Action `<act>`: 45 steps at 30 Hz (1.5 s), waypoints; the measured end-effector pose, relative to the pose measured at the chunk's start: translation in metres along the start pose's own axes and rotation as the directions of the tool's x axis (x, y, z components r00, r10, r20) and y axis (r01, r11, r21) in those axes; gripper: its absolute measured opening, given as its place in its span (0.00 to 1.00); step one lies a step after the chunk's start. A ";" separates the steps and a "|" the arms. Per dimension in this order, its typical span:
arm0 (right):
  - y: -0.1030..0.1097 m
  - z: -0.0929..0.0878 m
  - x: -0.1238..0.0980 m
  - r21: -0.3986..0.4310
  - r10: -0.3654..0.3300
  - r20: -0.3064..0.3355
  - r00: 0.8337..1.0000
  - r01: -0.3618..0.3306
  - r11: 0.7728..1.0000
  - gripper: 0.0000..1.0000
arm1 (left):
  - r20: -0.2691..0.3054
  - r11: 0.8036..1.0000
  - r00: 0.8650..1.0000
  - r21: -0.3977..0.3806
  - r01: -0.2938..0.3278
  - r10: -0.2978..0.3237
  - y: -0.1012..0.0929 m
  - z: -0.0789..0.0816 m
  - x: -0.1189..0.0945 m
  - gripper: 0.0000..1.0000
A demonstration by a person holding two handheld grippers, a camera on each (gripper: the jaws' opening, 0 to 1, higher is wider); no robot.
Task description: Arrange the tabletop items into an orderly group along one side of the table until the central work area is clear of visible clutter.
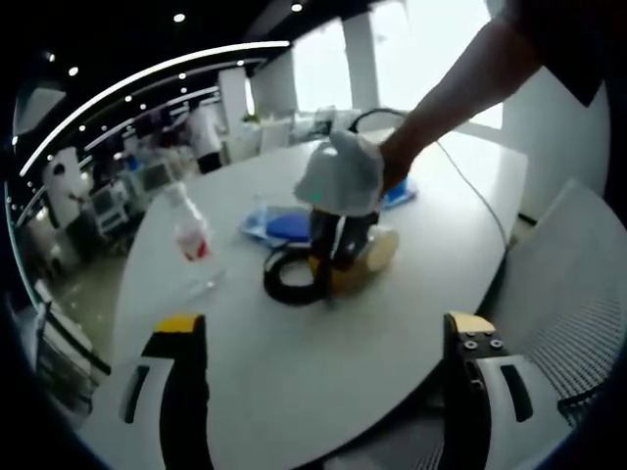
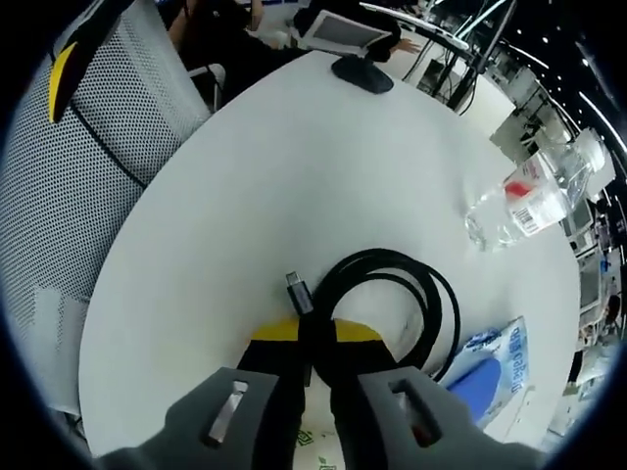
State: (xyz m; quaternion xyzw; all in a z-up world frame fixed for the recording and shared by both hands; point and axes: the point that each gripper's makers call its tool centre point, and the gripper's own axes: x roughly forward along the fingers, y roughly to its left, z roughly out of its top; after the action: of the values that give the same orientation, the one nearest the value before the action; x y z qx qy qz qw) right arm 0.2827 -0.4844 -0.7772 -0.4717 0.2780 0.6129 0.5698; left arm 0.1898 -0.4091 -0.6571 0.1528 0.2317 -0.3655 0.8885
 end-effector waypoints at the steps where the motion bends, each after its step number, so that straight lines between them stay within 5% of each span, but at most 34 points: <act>1: -0.001 0.001 -0.003 -0.006 -0.009 -0.001 1.000 0.009 1.000 0.05 | 0.000 1.000 1.000 0.003 0.002 -0.002 0.000 0.000 0.000 0.97; 26: -0.018 0.028 -0.050 0.018 -0.171 0.068 0.983 0.170 0.985 0.05 | 0.008 1.000 1.000 0.018 0.025 -0.025 -0.003 0.001 0.002 0.97; 45: -0.036 0.027 -0.083 0.088 -0.283 0.088 0.955 0.276 0.957 0.05 | -0.008 0.998 0.998 0.024 0.056 -0.055 -0.007 -0.002 0.003 0.96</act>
State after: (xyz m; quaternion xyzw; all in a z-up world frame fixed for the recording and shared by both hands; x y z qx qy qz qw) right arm 0.3028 -0.4897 -0.6846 -0.4533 0.2023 0.5383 0.6811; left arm 0.1862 -0.4152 -0.6613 0.1584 0.2346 -0.3922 0.8752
